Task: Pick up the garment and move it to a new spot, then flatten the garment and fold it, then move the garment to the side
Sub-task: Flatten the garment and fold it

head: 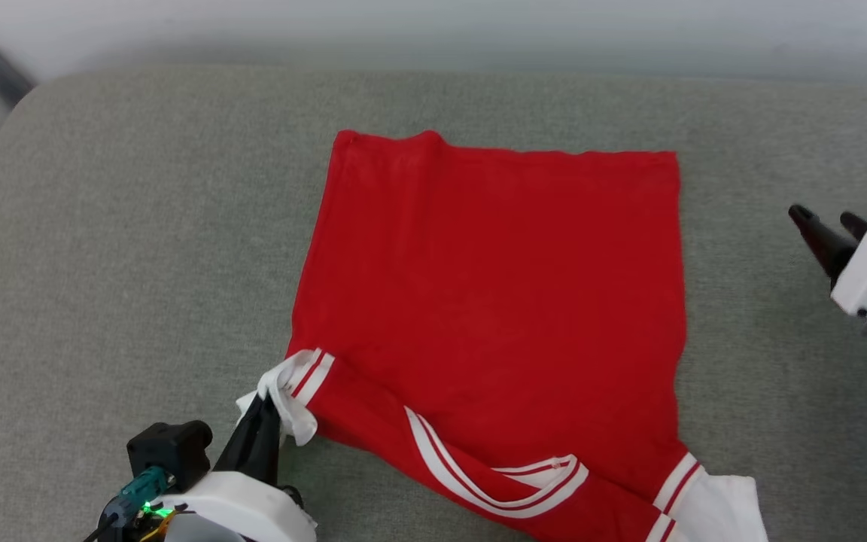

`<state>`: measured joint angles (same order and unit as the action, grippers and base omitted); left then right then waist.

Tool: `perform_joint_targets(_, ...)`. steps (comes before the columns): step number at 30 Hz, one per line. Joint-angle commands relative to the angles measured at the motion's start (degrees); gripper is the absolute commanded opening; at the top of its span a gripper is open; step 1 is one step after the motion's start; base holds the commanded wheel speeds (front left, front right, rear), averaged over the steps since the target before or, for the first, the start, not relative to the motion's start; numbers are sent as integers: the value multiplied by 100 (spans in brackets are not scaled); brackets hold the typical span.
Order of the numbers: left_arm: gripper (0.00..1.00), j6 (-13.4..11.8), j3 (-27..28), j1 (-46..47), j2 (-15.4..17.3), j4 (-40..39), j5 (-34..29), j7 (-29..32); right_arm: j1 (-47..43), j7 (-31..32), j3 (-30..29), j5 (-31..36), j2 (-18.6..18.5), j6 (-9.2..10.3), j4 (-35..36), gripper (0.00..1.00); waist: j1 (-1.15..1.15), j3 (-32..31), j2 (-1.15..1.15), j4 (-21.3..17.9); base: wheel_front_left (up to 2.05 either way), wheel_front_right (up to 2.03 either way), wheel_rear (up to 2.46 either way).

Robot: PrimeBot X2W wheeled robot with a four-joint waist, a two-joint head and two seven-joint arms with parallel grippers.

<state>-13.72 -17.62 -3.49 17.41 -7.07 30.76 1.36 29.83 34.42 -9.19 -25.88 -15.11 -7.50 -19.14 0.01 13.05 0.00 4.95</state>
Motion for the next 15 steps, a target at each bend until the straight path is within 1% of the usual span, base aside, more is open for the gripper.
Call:
perform_joint_targets(1,0,32,-20,134,-35,-23,-39,-45,258,129,12,58,-71,2,-148,100,-1,509,0,383,0,0,0)
perform_joint_targets(4,0,102,-142,361,-118,-60,-110,-127,1026,679,62,148,-145,2,-676,100,-1,779,0,576,0,0,0)
perform_joint_targets(8,0,186,-287,585,-223,-166,-176,-205,1862,1430,22,253,-193,3,-1197,100,-1,1036,0,796,0,0,0)
perform_joint_targets(11,0,220,-377,710,-296,-250,-199,-243,2335,1891,-23,406,-150,2,-1485,100,-1,1213,0,940,0,0,0)
perform_joint_targets(15,0,279,-463,824,-350,-278,-225,-308,2704,2295,-34,716,-48,2,-1758,100,-1,1420,0,1078,0,0,0)
